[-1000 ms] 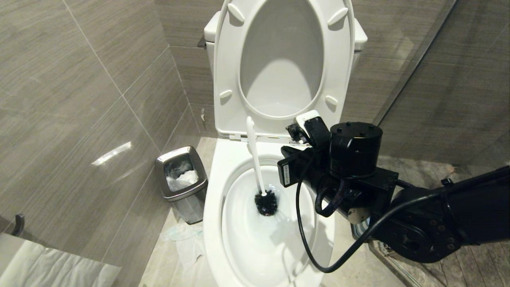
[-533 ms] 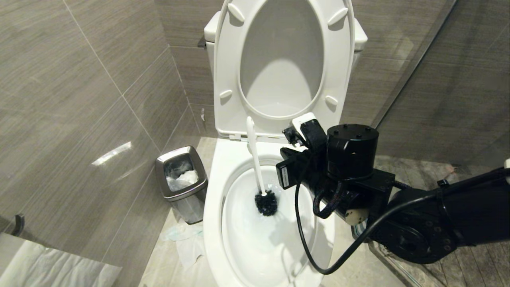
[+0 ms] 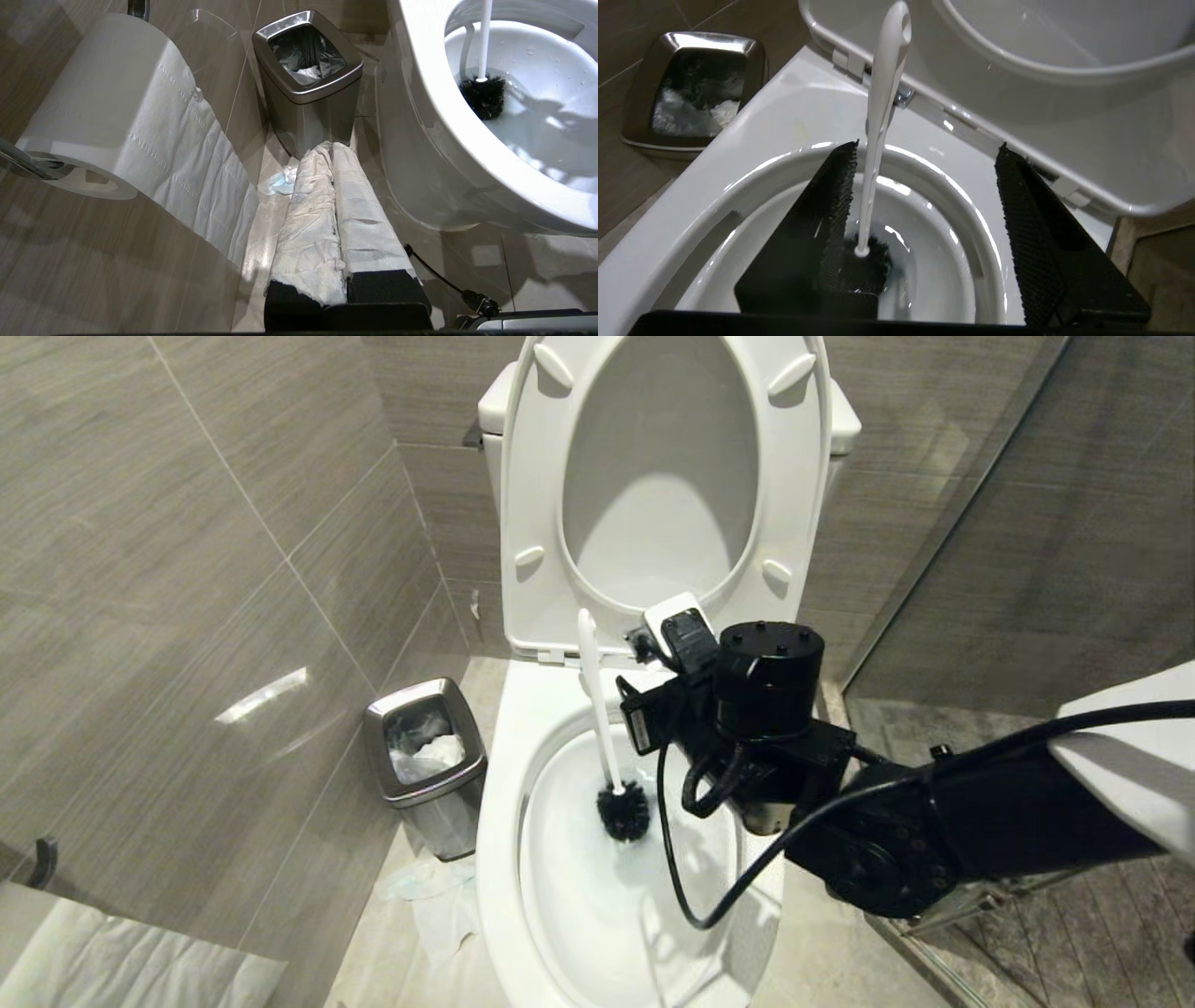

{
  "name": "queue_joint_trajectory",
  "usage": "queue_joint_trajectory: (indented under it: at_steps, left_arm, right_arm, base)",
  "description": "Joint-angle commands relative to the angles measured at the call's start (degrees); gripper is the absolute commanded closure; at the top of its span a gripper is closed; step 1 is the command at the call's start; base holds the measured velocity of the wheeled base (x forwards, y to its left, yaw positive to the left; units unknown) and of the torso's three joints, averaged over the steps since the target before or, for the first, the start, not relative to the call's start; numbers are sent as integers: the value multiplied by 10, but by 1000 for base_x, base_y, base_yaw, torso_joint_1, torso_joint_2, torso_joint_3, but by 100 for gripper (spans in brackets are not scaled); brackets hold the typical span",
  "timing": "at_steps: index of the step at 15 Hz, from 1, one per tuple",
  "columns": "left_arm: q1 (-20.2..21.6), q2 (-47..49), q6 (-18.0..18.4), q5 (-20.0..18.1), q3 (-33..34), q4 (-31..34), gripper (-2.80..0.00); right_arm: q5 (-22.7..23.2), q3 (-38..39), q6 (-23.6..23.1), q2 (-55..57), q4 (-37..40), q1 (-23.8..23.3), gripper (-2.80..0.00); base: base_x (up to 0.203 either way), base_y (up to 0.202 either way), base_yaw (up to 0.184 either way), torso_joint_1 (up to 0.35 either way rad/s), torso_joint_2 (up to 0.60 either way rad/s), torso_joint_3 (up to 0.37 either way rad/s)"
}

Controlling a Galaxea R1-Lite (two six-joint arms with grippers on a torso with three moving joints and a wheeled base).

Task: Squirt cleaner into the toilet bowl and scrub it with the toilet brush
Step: Scrub the toilet bowl

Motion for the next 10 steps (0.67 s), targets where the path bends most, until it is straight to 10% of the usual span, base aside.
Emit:
queue_joint_trajectory:
  at_steps: [1, 10]
  left_arm:
    - [0, 1, 0, 0, 1, 0, 0]
    - [0, 0, 0, 0, 1, 0, 0]
  right_arm:
    - [-2, -47, -46, 72, -75, -5, -280]
    - [-53, -59, -69, 73, -89, 7, -280]
  base:
    - [0, 0, 0, 0, 0, 0]
    - [0, 0, 0, 0, 0, 0]
